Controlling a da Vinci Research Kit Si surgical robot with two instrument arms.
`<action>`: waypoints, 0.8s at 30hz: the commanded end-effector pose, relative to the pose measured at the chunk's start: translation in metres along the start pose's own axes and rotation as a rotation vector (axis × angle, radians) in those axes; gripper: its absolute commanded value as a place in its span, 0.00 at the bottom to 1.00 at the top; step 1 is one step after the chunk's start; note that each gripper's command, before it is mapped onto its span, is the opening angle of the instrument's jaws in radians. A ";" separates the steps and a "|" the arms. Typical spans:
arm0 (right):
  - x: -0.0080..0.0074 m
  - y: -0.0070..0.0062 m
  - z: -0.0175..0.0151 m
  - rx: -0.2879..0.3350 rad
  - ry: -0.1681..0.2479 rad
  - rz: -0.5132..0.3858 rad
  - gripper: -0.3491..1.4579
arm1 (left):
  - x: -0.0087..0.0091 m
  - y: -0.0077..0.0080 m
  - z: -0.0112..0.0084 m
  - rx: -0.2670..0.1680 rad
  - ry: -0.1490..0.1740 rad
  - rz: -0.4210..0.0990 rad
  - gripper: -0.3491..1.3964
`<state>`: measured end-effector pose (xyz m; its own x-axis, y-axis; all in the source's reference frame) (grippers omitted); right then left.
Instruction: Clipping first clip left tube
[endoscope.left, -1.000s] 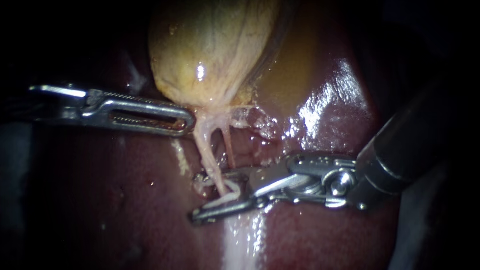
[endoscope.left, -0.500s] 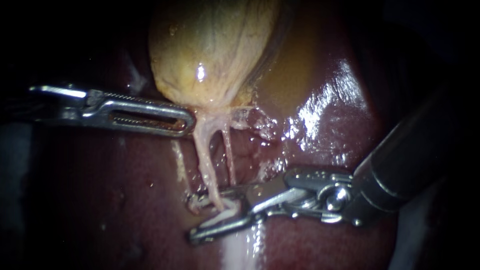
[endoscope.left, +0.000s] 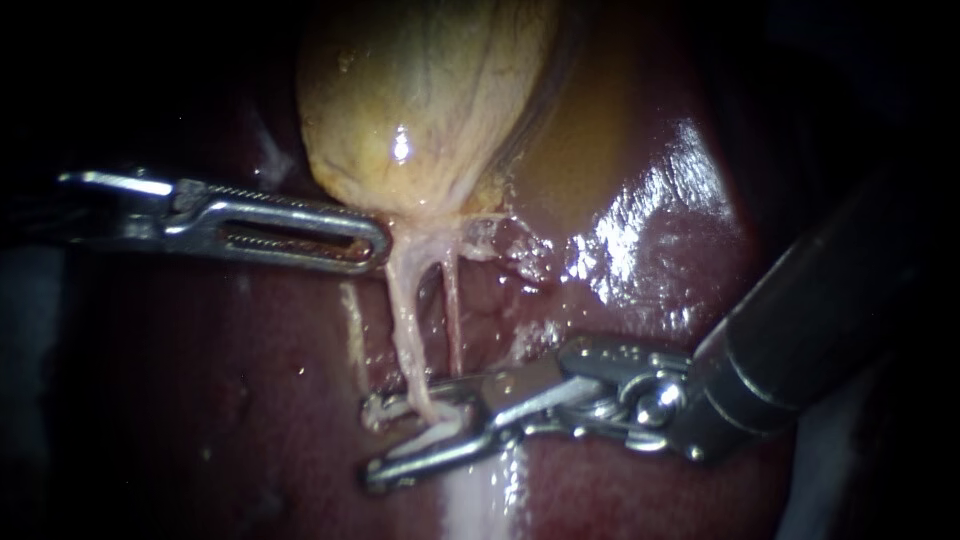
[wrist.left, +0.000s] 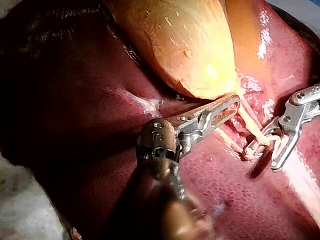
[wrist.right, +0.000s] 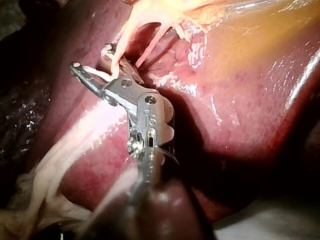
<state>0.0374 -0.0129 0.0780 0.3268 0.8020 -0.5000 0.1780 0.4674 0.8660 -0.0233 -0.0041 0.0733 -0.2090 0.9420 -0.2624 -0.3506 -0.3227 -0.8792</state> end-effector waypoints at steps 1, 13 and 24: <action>0.0000 0.0002 -0.0001 -0.001 -0.002 0.000 0.42 | 0.0000 0.0000 0.0000 0.000 0.000 0.000 0.00; -0.0002 0.0014 -0.0018 0.006 -0.001 0.083 0.00 | 0.0000 0.0000 0.0001 0.000 0.000 0.000 0.00; -0.0005 0.0013 -0.0023 -0.008 -0.026 0.120 0.00 | 0.0000 0.0000 0.0001 0.000 0.000 0.000 0.00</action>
<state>0.0353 -0.0119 0.0793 0.3694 0.8429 -0.3912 0.1291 0.3703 0.9199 -0.0234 -0.0040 0.0734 -0.2086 0.9422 -0.2623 -0.3511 -0.3225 -0.8790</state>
